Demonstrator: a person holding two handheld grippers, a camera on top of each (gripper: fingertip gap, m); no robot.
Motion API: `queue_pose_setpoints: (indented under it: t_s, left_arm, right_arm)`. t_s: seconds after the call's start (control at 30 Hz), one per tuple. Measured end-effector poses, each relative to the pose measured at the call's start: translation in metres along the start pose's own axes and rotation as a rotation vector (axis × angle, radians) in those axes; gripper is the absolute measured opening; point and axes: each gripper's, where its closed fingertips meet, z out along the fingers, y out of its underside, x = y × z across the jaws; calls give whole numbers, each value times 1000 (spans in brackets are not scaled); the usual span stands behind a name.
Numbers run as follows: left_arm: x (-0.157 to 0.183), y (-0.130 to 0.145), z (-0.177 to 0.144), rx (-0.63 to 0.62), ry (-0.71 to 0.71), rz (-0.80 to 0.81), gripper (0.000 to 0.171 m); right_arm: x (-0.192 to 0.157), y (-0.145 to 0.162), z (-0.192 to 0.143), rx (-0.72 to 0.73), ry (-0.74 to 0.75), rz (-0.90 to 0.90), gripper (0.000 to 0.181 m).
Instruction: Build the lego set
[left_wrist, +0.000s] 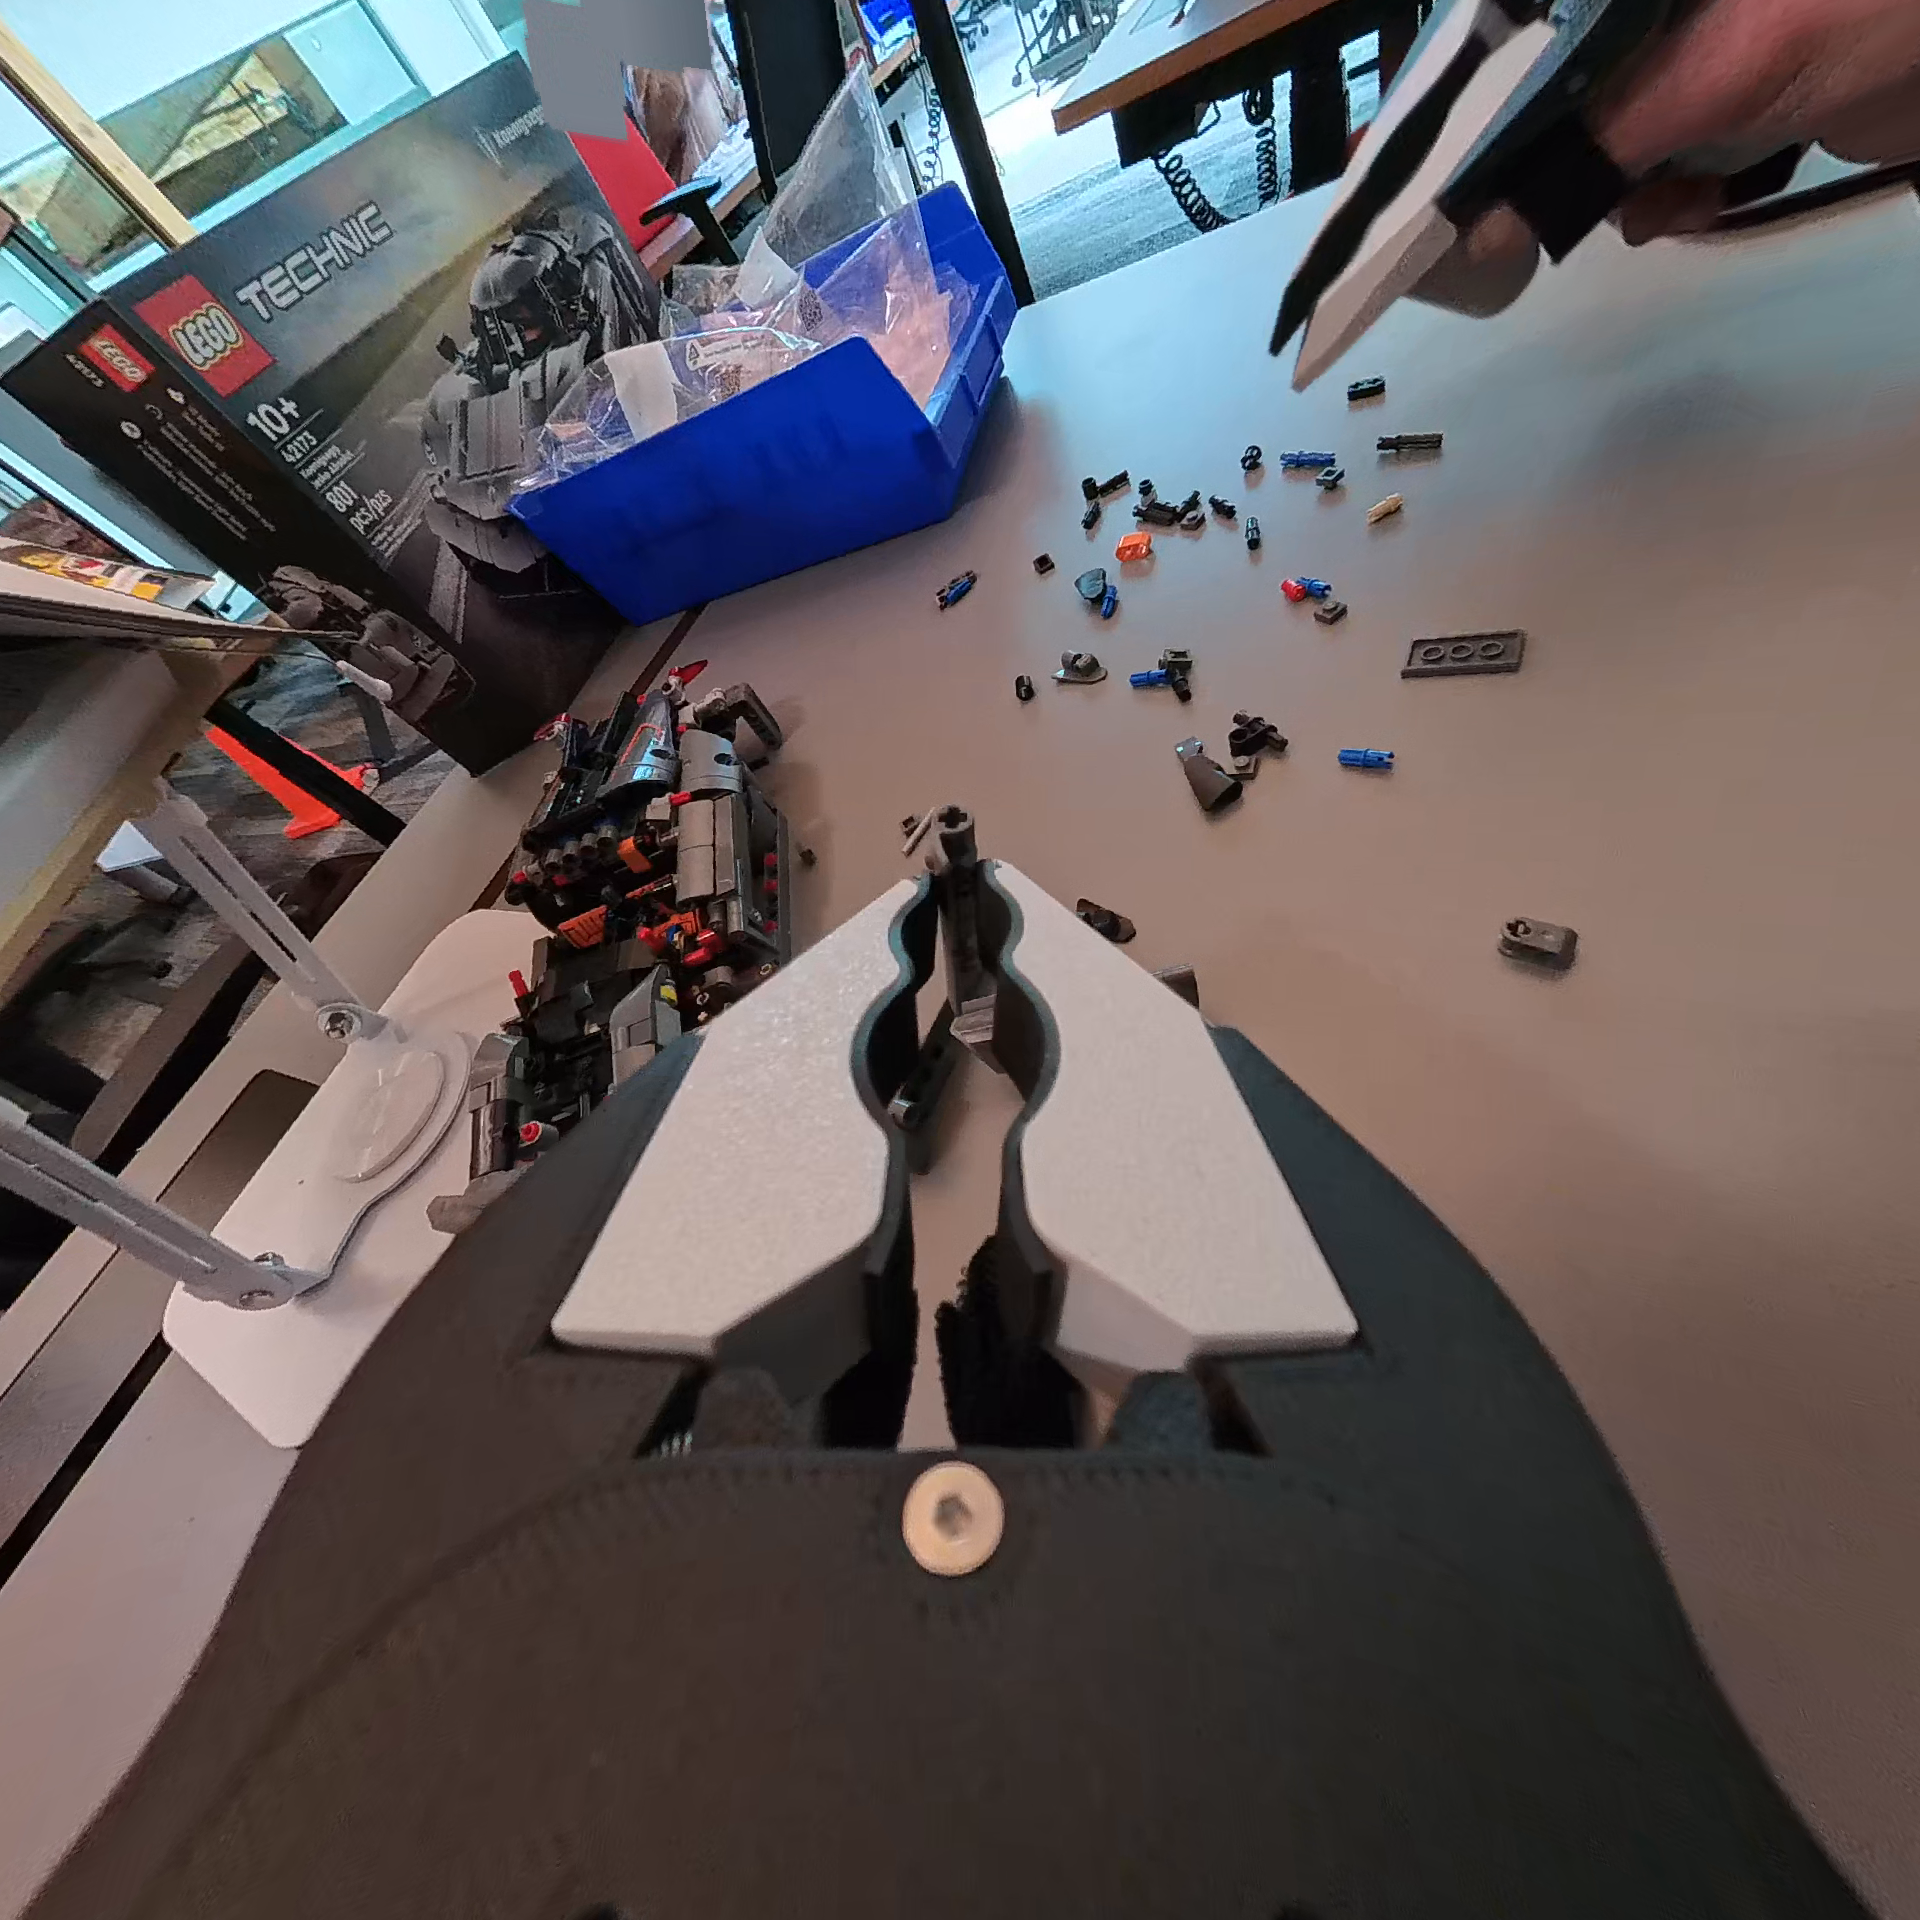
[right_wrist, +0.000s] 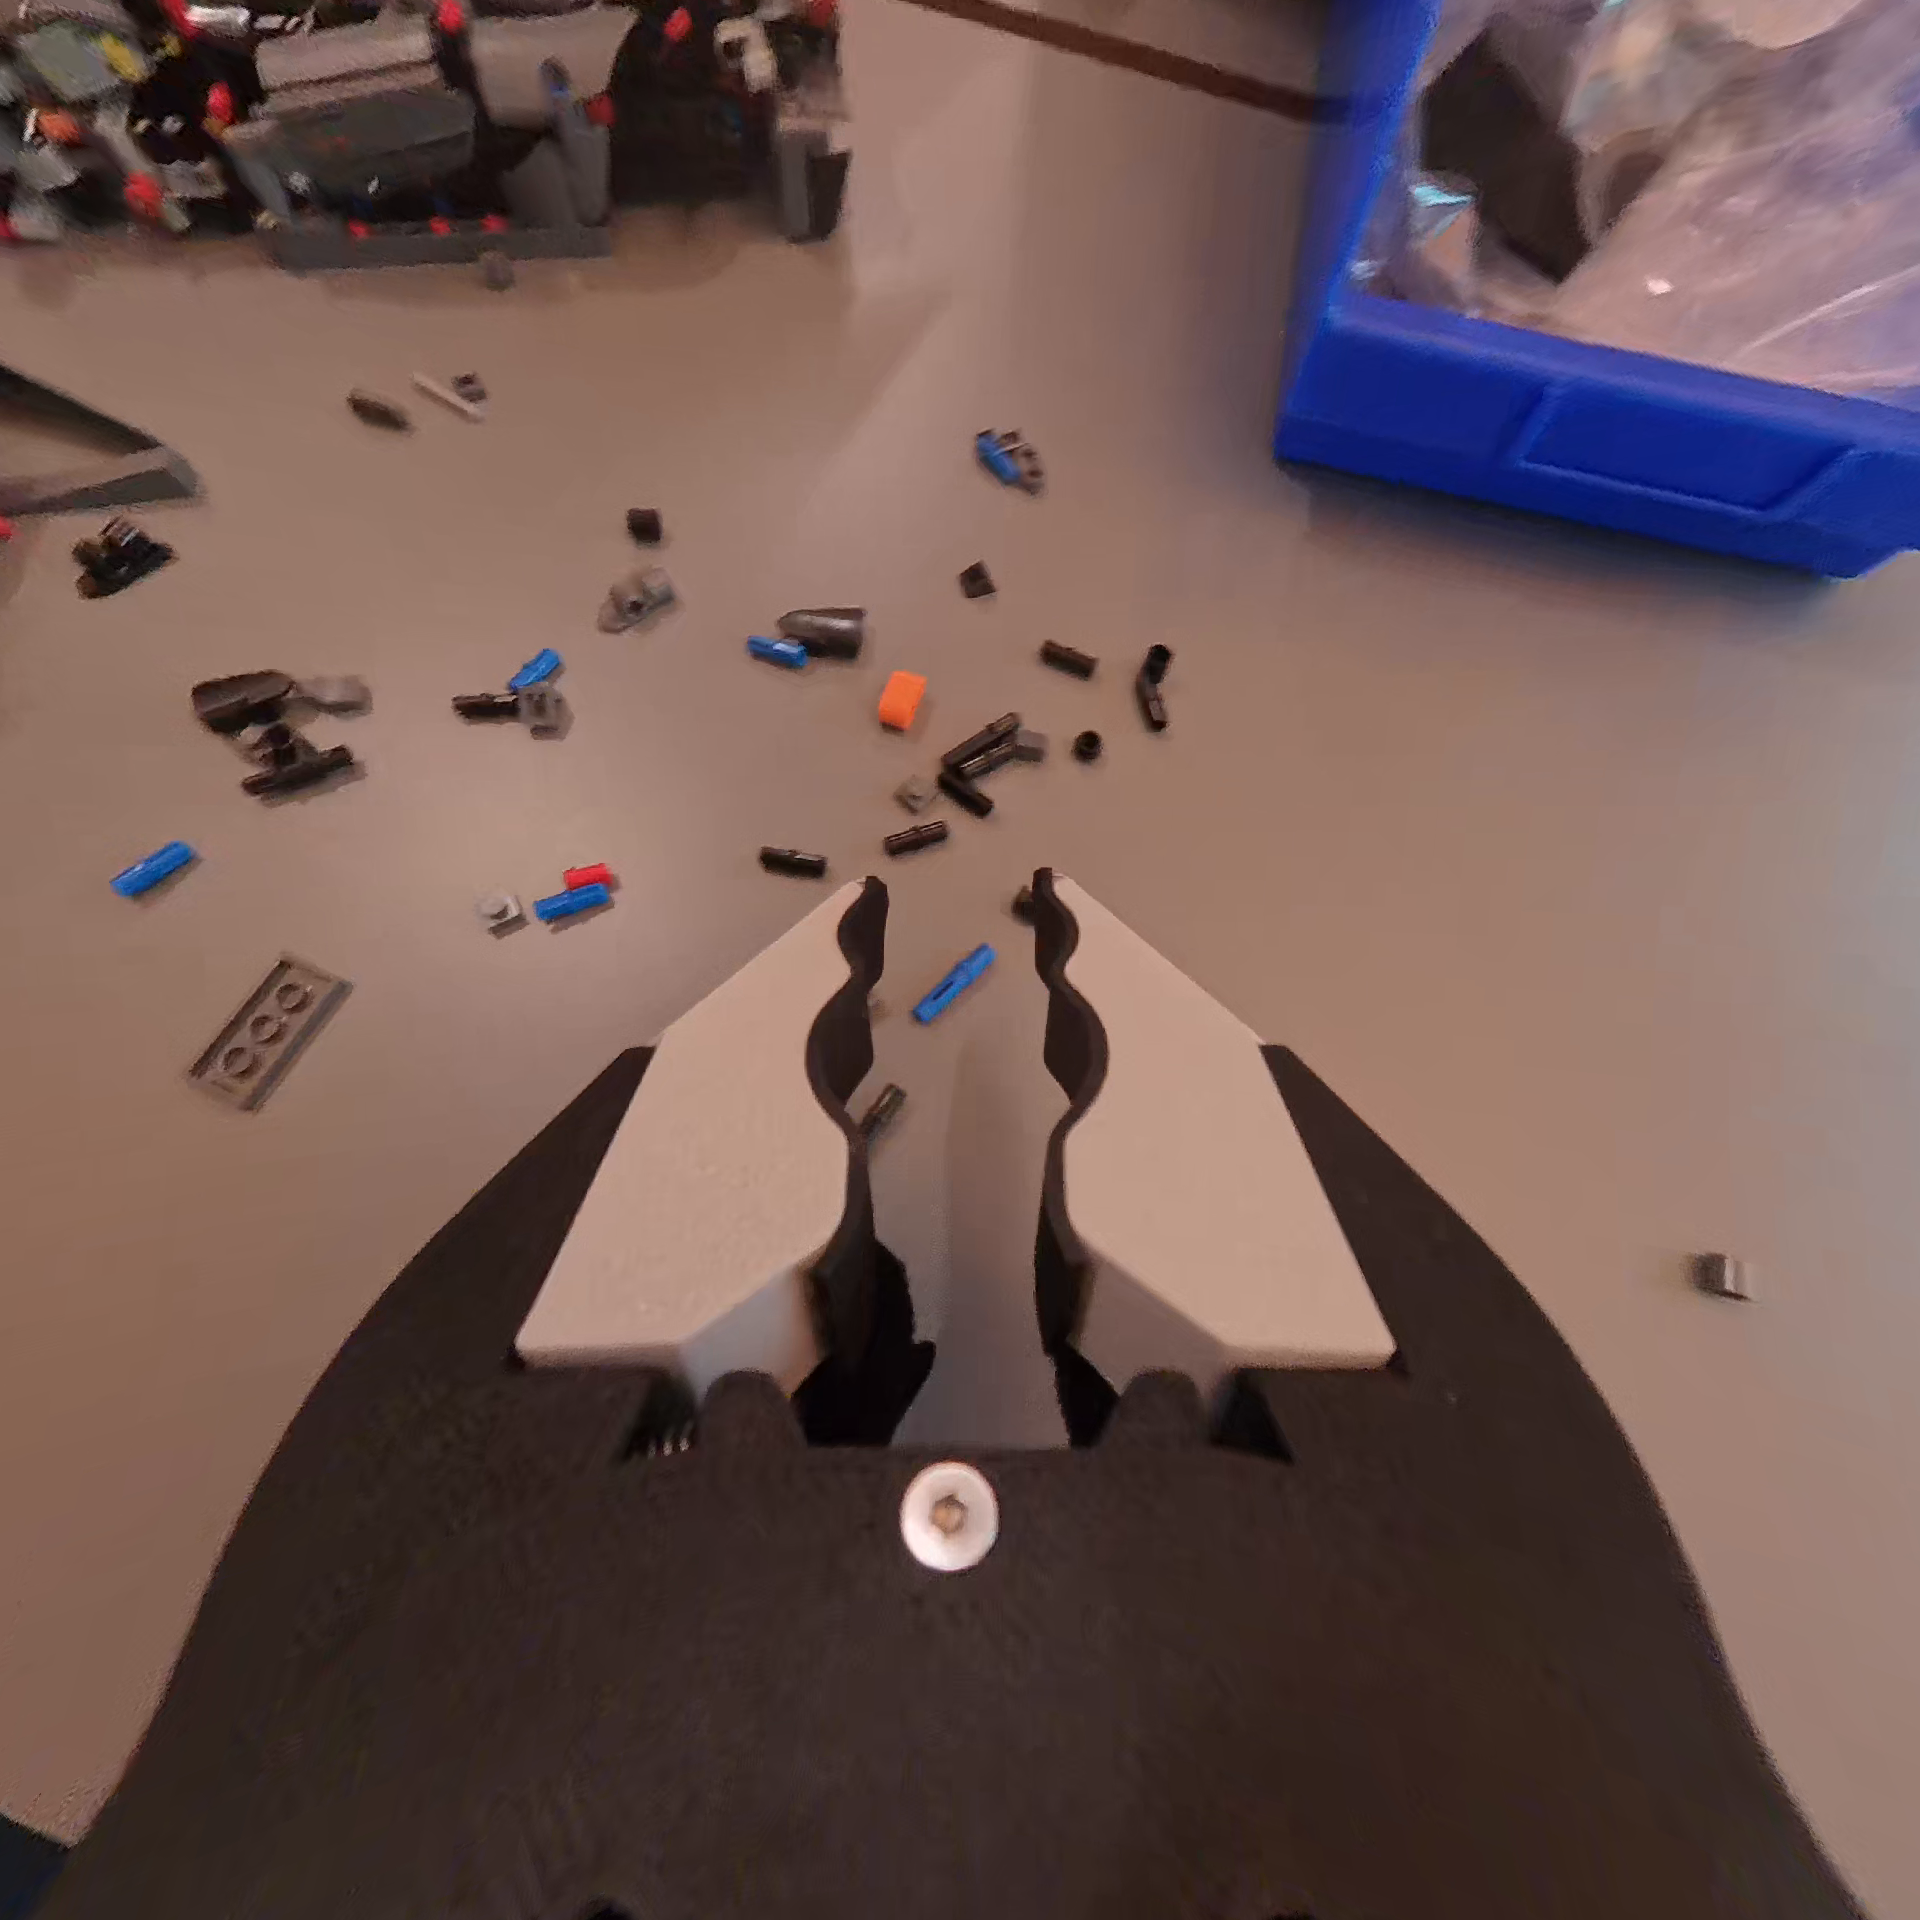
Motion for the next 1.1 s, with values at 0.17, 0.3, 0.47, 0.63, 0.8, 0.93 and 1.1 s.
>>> queue_pose_setpoints:
  t_s: [0.17,0.3,0.47,0.63,0.8,0.93,1.1]
  left_arm:
    - [0,0,1,0,3,-5,4]
    - [0,2,2,-5,6,-10,4]
    - [1,3,4,-9,11,-9,4]
    - [1,3,5,-8,17,-17,4]
    - [5,3,8,-12,30,-13,4]
    - [4,3,9,-12,27,-12,4]
    - [4,-3,8,14,20,-11,4]
  right_arm:
    - [35,-10,-14,70,118,93,26]
    - [48,-5,-18,47,134,118,23]
    - [51,16,-14,-66,141,124,24]
    - [43,42,-12,-153,111,152,22]
    - [42,59,-6,-208,99,177,22]
    - [37,58,-1,-186,61,155,5]
    - [33,42,-8,-91,32,165,4]
